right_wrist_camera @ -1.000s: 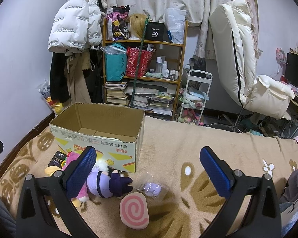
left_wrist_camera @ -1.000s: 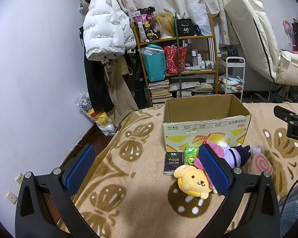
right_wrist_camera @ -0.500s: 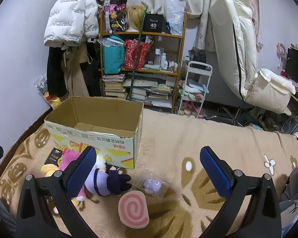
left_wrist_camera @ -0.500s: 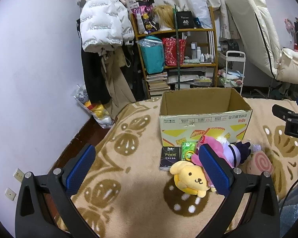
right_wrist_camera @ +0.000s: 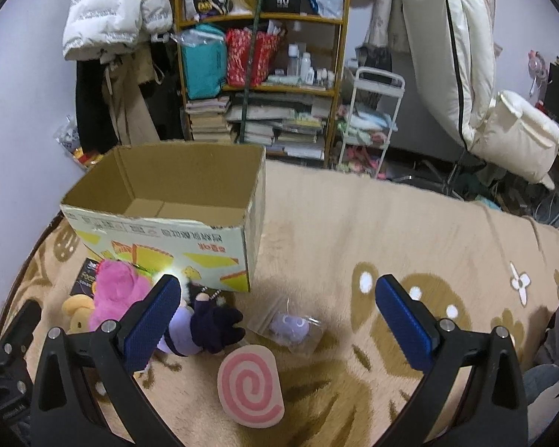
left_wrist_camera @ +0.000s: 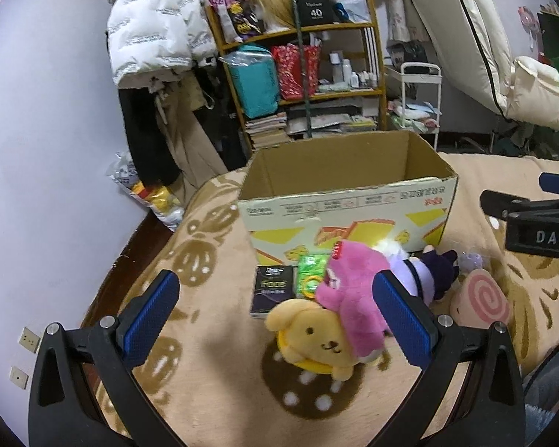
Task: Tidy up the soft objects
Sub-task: 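Grasp the pink plush bear with the left tool while the right tool grasps the pink swirl cushion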
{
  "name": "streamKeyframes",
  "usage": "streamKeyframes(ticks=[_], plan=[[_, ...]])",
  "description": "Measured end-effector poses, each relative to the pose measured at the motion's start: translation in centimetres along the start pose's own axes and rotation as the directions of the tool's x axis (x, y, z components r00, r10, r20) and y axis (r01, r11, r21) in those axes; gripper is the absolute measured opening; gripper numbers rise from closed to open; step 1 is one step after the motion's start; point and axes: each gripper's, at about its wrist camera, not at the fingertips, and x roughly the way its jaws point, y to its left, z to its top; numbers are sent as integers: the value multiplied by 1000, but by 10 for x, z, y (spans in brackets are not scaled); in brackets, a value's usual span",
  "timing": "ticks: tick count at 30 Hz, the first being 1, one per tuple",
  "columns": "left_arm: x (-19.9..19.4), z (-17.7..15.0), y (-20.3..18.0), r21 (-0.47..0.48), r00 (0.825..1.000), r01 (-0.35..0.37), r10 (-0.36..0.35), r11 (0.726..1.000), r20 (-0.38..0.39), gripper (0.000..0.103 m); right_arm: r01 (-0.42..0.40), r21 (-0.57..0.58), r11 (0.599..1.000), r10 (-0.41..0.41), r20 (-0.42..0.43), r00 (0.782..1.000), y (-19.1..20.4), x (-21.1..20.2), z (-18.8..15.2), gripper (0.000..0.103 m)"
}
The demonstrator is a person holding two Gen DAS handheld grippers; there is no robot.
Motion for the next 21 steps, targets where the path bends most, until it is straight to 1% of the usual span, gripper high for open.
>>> streamKeyframes(ticks=[6, 9, 12, 14, 17, 18, 21], plan=[[19, -4, -12, 11, 998, 38, -37, 999, -58, 102, -24, 36, 999, 27, -88, 996, -6, 19, -4, 103], [22, -6, -11, -6, 996, 68, -68, 998, -65, 102, -39, 64, 997, 47, -125, 991, -9, 27, -8, 103], [26, -6, -14, -10, 992, 93, -94, 996, -80, 102, -37, 61, 997, 46, -160, 986, -8, 34, -11, 103], [31, -7, -17, -5, 991, 102, -102, 995, -91, 102, -46, 66, 997, 58, -190, 980, -8, 40, -14, 103], [36, -11, -24, 23, 989, 105, -102, 994, -104, 102, -72, 97, 993, 94, -252, 963, -10, 50, -22, 103], [37, -13, -27, 39, 989, 105, -101, 994, -105, 102, -75, 96, 993, 98, -269, 958, -9, 53, -23, 103], [40, -17, -32, 64, 988, 111, -103, 992, -115, 102, -77, 70, 995, 94, -291, 952, -5, 58, -27, 103]])
